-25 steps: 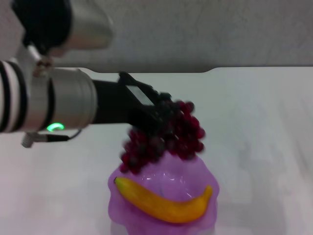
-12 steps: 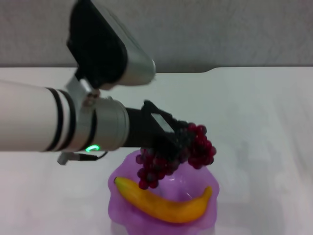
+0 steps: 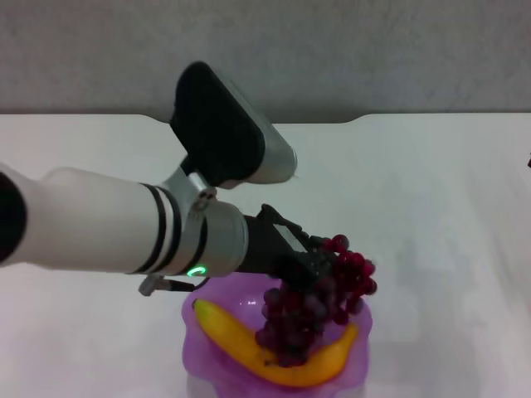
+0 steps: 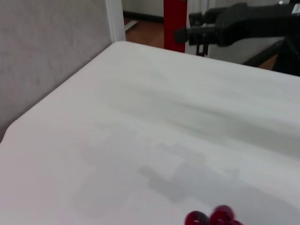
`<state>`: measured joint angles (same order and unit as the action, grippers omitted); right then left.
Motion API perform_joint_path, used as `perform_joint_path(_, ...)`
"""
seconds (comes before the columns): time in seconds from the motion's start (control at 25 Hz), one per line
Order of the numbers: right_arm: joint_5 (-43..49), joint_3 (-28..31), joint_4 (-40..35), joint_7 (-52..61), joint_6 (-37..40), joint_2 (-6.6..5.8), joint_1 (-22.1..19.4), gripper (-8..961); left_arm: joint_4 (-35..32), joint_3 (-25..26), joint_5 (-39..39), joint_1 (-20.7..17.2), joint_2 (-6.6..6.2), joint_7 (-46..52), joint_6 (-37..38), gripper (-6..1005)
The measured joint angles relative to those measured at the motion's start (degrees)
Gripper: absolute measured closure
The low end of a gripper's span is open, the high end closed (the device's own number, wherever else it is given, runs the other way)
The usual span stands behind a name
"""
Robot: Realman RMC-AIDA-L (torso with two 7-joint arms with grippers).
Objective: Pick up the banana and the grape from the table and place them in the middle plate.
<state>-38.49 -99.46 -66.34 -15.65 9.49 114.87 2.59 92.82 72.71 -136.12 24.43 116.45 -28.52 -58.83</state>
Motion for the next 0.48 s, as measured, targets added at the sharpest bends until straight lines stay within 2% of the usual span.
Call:
perform_joint_path(0.28,0.0,0.0,0.0,0.0,0.0,0.00,0.2,279,-7.1,-2.0,0.4,1.9,0.00,-0.4,5.7,829)
perform_joint_path(0.48,0.0,-0.1,0.0,0.0,0.0,0.00,0.2,279,-12.0,-3.6,0.1,0.9,-0.01,-3.0,13.1,829)
